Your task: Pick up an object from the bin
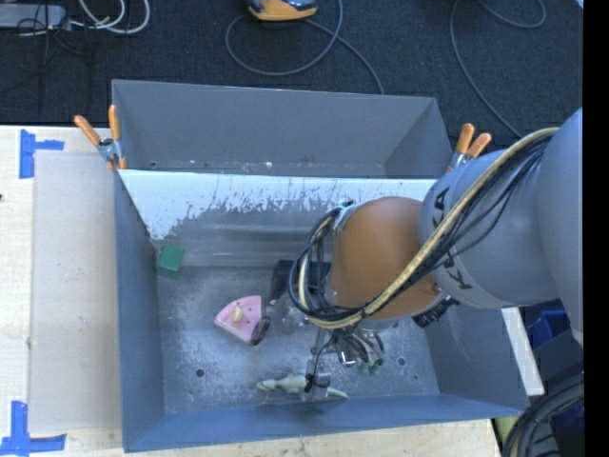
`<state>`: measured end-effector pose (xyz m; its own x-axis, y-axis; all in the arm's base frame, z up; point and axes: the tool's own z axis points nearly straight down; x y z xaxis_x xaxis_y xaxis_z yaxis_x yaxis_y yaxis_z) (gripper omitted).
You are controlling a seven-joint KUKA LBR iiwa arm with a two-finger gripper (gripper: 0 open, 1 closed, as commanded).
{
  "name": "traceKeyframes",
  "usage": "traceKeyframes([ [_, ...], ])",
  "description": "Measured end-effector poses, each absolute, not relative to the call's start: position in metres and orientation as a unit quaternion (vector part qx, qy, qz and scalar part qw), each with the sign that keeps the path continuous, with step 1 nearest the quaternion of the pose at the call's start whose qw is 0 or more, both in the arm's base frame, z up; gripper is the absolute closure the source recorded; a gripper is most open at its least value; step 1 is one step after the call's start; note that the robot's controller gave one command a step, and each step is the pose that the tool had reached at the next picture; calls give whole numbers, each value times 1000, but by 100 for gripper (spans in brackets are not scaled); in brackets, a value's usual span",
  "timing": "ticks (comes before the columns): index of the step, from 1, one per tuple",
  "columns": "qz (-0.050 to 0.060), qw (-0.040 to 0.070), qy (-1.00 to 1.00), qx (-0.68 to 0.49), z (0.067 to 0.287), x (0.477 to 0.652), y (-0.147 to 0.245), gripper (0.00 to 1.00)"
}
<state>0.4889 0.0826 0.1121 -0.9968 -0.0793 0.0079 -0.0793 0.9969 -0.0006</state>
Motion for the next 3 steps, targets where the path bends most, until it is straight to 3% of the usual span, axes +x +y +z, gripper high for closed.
traceKeyframes([
  [1, 1, 6, -998, 65, 98, 486, 71, 0],
  [2, 0, 4, -1000, 30, 72, 474, 57, 100],
  [3, 0, 4, -1000, 30, 72, 474, 57, 100],
])
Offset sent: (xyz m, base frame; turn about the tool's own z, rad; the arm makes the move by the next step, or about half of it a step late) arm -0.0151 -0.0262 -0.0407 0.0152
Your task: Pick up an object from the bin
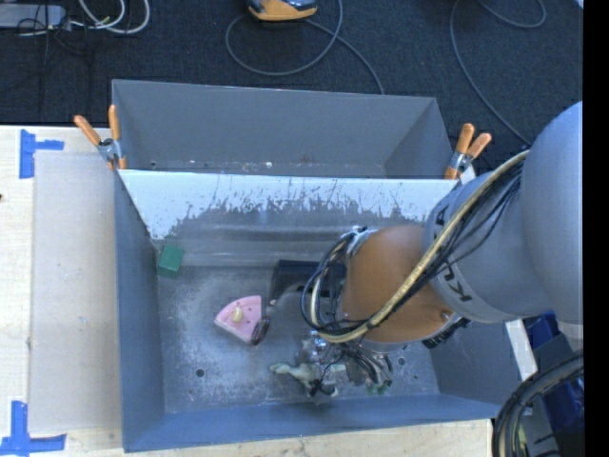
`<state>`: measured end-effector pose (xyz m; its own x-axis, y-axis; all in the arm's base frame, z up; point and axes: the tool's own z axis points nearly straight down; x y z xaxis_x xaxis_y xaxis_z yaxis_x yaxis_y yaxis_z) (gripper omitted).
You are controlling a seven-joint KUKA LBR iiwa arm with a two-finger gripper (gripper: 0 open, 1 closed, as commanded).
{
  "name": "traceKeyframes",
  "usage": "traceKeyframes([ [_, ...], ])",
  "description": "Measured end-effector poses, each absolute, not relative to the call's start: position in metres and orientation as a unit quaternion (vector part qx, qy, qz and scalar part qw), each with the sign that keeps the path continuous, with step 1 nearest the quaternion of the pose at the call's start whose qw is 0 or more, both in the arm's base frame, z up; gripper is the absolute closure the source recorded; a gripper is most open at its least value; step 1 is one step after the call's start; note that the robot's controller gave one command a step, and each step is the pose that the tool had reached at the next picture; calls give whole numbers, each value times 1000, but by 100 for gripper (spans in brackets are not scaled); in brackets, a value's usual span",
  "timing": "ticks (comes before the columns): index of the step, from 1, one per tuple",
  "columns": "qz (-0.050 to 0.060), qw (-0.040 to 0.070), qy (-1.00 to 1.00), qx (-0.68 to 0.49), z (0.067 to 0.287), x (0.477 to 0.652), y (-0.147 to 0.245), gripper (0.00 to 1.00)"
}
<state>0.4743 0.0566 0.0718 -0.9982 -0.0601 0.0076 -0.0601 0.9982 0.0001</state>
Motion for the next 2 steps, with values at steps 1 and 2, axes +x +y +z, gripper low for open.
traceKeyframes([
  [1, 1, 8, -1000, 21, 128, 480, 59, 100],
  [2, 0, 7, -1000, 28, 204, 478, 43, 100],
])
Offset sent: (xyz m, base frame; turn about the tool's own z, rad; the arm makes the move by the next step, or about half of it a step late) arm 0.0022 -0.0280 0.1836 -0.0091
